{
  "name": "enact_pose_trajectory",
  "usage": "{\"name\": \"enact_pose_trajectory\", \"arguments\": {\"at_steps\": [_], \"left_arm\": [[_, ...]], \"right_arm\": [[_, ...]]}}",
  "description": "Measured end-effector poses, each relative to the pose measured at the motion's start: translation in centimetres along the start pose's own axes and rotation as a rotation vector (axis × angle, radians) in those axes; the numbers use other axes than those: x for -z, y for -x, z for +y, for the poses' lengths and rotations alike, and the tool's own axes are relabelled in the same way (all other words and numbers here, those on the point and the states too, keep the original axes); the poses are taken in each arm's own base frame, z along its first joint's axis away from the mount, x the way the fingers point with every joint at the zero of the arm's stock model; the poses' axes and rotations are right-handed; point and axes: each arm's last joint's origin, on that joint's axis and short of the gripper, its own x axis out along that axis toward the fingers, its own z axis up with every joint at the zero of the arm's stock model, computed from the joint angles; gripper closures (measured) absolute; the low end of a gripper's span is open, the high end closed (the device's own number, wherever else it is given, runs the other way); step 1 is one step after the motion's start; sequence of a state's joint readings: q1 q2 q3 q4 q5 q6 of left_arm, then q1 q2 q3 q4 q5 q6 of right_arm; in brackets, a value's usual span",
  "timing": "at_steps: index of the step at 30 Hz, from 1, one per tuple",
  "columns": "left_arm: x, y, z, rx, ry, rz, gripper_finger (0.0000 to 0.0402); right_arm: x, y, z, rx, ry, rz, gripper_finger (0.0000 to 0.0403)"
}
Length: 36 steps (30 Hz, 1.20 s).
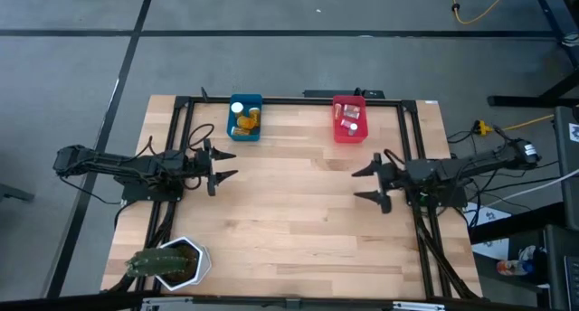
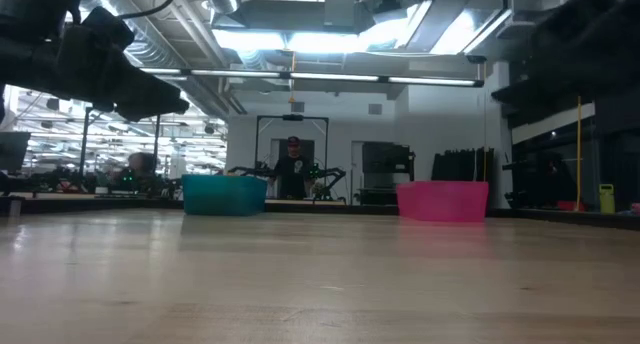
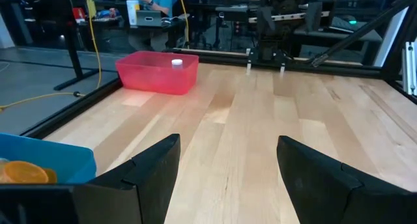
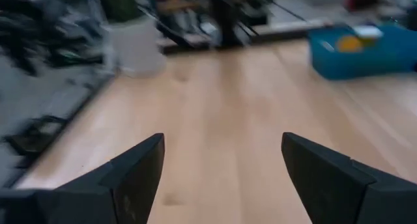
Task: Pick and place medicine bottles into bin by pill shape (circle, oval)
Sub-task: Return to Home Position
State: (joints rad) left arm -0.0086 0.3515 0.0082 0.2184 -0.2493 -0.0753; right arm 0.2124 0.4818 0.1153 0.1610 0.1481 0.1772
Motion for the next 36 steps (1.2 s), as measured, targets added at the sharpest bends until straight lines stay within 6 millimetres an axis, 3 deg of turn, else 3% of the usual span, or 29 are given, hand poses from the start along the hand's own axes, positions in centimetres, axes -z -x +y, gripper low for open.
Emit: {"name": "enact_pose_trajectory", "arguments": {"at_steps": [4, 15, 36], "left_arm": [[0.0, 0.0, 0.0, -0.001, 0.000, 0.000, 0.0154], [0.0, 0.0, 0.0, 0.000, 0.000, 0.000, 0.0154], [0.0, 0.0, 0.0, 0.000, 0.000, 0.000, 0.0154]], "right_arm": [[0.2, 1.2, -0.3, -0.098, 0.042, -0.081, 0.0092], [1.2, 3.1, -0.5, -0.161, 0.090, -0.219, 0.0092], [1.2, 3.1, -0.5, -0.162, 0.088, -0.222, 0.0092]]}}
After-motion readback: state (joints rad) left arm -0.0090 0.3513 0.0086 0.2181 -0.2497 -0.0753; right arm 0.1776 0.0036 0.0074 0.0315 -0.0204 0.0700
